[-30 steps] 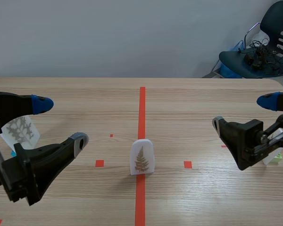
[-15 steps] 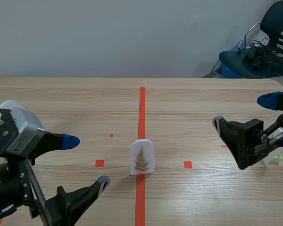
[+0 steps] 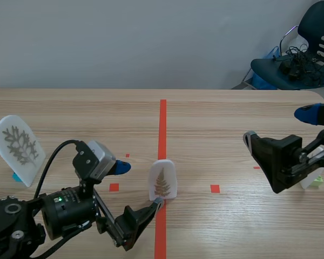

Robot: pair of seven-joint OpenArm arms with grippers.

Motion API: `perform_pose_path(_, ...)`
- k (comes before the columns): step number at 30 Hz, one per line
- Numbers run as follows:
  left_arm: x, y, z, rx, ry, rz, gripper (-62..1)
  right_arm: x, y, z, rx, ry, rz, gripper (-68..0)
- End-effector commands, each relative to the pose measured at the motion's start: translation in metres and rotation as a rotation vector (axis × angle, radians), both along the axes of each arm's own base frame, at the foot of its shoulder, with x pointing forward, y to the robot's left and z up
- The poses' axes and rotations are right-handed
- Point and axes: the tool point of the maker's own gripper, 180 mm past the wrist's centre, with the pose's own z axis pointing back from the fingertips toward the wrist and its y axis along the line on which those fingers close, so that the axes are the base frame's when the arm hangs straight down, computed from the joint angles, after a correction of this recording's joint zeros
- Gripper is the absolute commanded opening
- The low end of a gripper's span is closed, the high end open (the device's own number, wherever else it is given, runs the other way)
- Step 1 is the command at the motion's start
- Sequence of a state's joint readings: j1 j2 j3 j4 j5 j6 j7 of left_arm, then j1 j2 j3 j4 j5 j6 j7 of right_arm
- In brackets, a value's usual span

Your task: Do the leaf sorting experiment

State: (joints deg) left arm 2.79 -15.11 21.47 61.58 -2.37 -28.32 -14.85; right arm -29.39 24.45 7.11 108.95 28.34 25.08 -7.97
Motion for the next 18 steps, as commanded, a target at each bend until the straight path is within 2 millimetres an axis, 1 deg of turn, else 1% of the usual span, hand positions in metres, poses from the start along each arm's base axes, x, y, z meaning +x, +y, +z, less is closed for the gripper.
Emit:
perform_pose_path(1,0.009,-0.011,0.014,-0.044,-0.037,0.010,1.4,0.006,-0.006,0.009,-0.005,-0.035,-0.011,-2.0)
perform_pose_path(6,0.015,-0.027,0.004,-0.045,-0.019,0.026,1.4,0.006,-0.006,0.009,-0.005,-0.035,-0.011,-2.0)
perform_pose_path(11,0.014,-0.028,-0.003,-0.033,-0.008,0.035,1.4,0.006,-0.006,0.009,-0.005,-0.035,-0.011,-2.0)
perform_pose_path(12,0.014,-0.028,-0.004,-0.034,-0.005,0.035,-2.3,0.006,-0.006,0.009,-0.005,-0.035,-0.011,-2.0)
perform_pose_path(14,0.014,-0.028,-0.003,-0.039,-0.003,0.039,-14.9,0.006,-0.006,0.009,-0.004,-0.036,-0.011,-2.0)
perform_pose_path(15,0.014,-0.029,-0.003,-0.043,-0.004,0.039,-19.9,0.006,-0.006,0.009,-0.004,-0.036,-0.011,-2.0)
perform_pose_path(16,0.014,-0.030,-0.001,-0.053,-0.009,0.040,-23.4,0.006,-0.006,0.009,-0.004,-0.036,-0.011,-2.0)
perform_pose_path(18,0.015,-0.032,0.003,-0.072,-0.022,0.042,-27.9,0.006,-0.006,0.009,-0.004,-0.036,-0.011,-2.0)
